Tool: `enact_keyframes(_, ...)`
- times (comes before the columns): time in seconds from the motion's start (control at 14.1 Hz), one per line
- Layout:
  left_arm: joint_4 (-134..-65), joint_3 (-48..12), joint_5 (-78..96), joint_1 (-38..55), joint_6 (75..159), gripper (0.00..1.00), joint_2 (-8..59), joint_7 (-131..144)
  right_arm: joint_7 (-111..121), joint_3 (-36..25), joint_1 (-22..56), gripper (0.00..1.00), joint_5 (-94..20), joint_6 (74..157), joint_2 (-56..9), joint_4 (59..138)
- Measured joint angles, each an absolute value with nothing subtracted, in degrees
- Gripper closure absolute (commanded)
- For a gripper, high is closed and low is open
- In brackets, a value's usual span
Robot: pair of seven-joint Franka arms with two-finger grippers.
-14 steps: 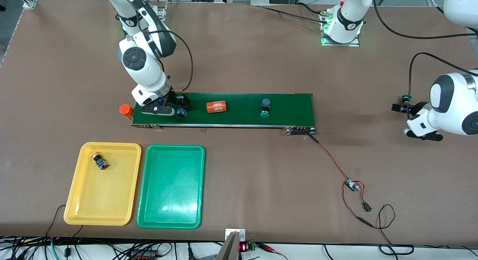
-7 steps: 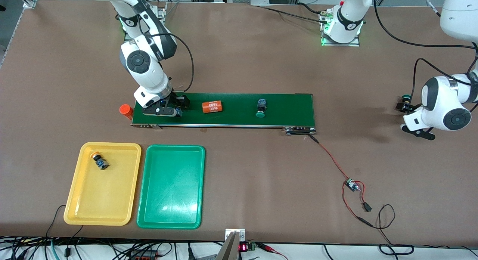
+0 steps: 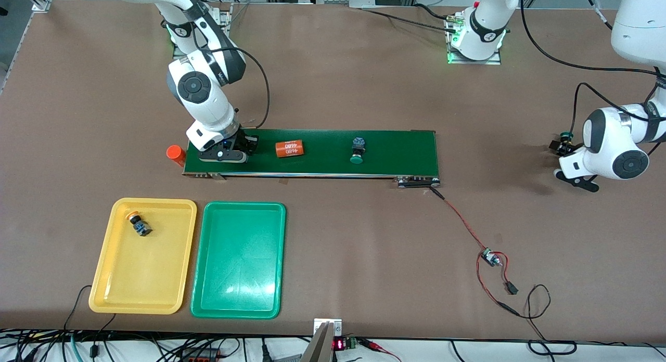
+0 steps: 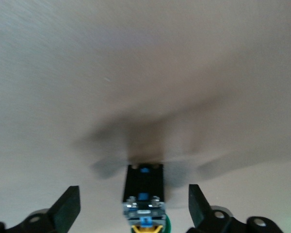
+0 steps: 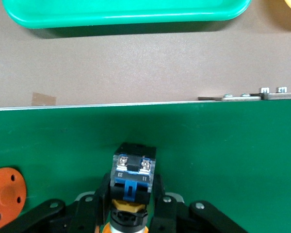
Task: Sort buttons by color to trays
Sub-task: 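Grasp the orange-cap button with the right gripper while the left grasps another, then carry the button over the yellow tray while the left gripper carries another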
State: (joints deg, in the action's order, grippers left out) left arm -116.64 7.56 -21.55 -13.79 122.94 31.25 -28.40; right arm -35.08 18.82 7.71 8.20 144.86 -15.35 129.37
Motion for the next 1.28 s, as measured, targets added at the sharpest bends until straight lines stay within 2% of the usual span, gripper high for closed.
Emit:
enact_keyframes(0.14,-119.14,7.56,-21.55,-14.05,122.93,0.41,31.27,-28.42,-35.08,18.72,7.65,0.85,8.25,144.86,-15.39,129.36)
enact_keyframes(0.21,-119.85,7.59,-21.56,-14.17,122.93,0.61,31.23,-28.43,-35.03,18.66,7.57,0.85,8.28,144.86,-15.39,129.24)
enact_keyframes(0.36,-119.96,7.6,-21.56,-14.25,122.24,0.85,30.95,-28.76,-34.68,18.45,7.21,0.85,8.44,144.77,-15.35,128.27)
enact_keyframes(0.43,-119.96,7.6,-21.56,-14.25,121.82,0.89,30.8,-28.98,-33.94,18.18,6.77,0.85,8.56,144.16,-15.28,127.14)
enact_keyframes(0.78,-119.61,6.56,-21.55,-14.24,119.09,0.89,29.37,-29.62,-23.99,16.07,1.88,0.85,8.82,136.53,-15.25,116.93)
enact_keyframes(1.14,-112.15,-2.73,-15.2,-13.43,103.05,0.89,25.52,-29.31,-14.27,12.97,-1.56,0.85,11.94,136.05,-19.04,111.03)
enact_keyframes(1.28,-109.72,-5.61,-10.91,-12.06,100.65,0.89,25.04,-26.87,-11.84,11.9,-1.7,0.85,12.08,136.08,-21.69,108.45)
